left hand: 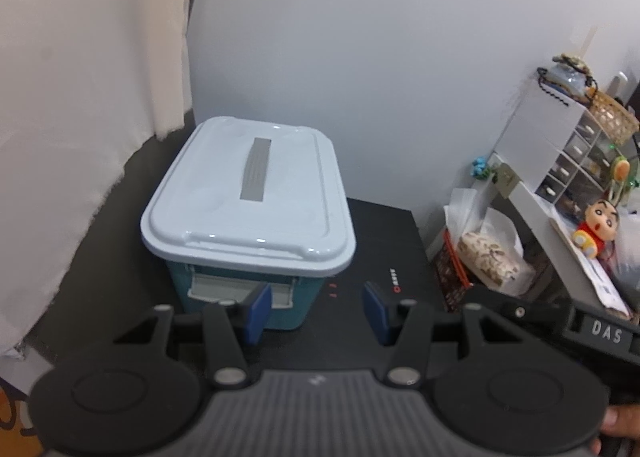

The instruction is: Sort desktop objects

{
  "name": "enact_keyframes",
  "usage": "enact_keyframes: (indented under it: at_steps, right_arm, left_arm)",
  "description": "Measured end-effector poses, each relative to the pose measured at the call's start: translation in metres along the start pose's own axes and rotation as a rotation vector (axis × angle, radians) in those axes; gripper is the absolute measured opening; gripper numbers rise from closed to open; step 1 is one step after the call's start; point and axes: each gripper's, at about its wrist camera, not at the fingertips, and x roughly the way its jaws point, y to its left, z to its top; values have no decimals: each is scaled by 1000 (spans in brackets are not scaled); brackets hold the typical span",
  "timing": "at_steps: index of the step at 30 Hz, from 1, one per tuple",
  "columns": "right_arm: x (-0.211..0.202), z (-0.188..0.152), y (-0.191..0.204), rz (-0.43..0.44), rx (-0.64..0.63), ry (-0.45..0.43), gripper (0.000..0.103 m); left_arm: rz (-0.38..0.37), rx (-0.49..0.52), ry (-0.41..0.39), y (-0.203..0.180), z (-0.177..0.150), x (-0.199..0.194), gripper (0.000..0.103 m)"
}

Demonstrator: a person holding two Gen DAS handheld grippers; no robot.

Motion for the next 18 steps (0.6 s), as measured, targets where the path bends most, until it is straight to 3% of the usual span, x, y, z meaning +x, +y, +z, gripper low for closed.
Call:
enact_keyframes:
  at_steps: [8,14,18]
  right_arm:
    - [-27,-6,13,-65,-90,-45,89]
    - [-53,-13,20,-177,-191,-78,90]
    - [-70,-19,27,-247,-271,-115,97]
  left_arm:
    - [-9,6,-11,-11,-10,-20,54]
    - [-18,25,-31,-24,-20,-34,54]
    - [-35,27,-48,-32,-27,-43,54]
